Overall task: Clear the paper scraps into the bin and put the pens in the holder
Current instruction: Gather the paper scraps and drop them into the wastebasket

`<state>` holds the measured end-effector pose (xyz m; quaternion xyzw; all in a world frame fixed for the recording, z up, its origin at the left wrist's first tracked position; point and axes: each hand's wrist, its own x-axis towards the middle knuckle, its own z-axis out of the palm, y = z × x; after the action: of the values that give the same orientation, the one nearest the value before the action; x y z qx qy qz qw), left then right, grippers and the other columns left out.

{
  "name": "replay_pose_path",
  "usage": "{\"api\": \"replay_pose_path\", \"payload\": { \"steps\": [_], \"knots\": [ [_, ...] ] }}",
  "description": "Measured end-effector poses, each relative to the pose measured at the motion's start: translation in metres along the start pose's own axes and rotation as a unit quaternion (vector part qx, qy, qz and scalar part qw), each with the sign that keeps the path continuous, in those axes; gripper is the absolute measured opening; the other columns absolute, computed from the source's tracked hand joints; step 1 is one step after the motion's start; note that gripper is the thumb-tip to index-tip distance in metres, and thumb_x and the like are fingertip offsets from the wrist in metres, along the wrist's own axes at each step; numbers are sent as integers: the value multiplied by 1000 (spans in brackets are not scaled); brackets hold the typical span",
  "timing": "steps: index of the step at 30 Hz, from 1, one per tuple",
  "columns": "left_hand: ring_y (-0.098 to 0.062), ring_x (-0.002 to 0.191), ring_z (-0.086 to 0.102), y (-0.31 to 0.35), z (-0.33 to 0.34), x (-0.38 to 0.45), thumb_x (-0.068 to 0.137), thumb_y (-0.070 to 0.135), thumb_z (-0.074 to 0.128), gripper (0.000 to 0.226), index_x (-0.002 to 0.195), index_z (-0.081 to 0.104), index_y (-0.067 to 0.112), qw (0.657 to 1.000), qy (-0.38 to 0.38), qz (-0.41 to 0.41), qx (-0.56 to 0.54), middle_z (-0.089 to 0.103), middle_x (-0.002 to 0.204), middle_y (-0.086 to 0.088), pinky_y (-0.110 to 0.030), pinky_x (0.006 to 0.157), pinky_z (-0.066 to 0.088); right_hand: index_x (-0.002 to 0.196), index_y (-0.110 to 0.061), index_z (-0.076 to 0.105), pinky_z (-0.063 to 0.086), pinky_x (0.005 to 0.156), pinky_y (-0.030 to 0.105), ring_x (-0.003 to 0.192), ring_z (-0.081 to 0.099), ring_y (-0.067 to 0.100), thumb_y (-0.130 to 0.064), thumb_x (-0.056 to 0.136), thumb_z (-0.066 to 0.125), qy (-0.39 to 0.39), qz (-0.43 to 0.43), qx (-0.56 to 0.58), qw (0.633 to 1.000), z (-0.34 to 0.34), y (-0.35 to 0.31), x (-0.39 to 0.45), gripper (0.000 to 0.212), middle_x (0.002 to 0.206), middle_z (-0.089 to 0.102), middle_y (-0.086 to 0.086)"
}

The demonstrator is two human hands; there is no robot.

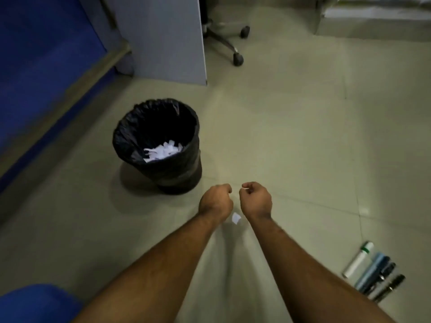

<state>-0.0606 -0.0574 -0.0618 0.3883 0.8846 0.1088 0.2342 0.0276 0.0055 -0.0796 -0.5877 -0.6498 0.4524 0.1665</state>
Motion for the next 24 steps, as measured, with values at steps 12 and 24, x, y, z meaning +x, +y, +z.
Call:
{"api": "replay_pose_path", "payload": {
  "steps": [12,24],
  "knots": [
    [-34,150,-11,-54,94,1,62,45,88,134,154,-8,29,968,-190,-44,157,-18,162,-6,-60,116,20,126,-17,58,50,83,36,107,55,28,-37,90,59,-124,-184,-311,924,40,92,-1,42,119,55,9],
    [-31,150,-11,-54,93,-2,61,42,89,134,154,-7,31,969,-184,-57,157,-19,162,-3,-58,118,18,95,-18,76,53,81,28,90,68,20,-18,88,62,-99,-92,-149,980,36,99,9,15,96,75,1]
  ]
}}
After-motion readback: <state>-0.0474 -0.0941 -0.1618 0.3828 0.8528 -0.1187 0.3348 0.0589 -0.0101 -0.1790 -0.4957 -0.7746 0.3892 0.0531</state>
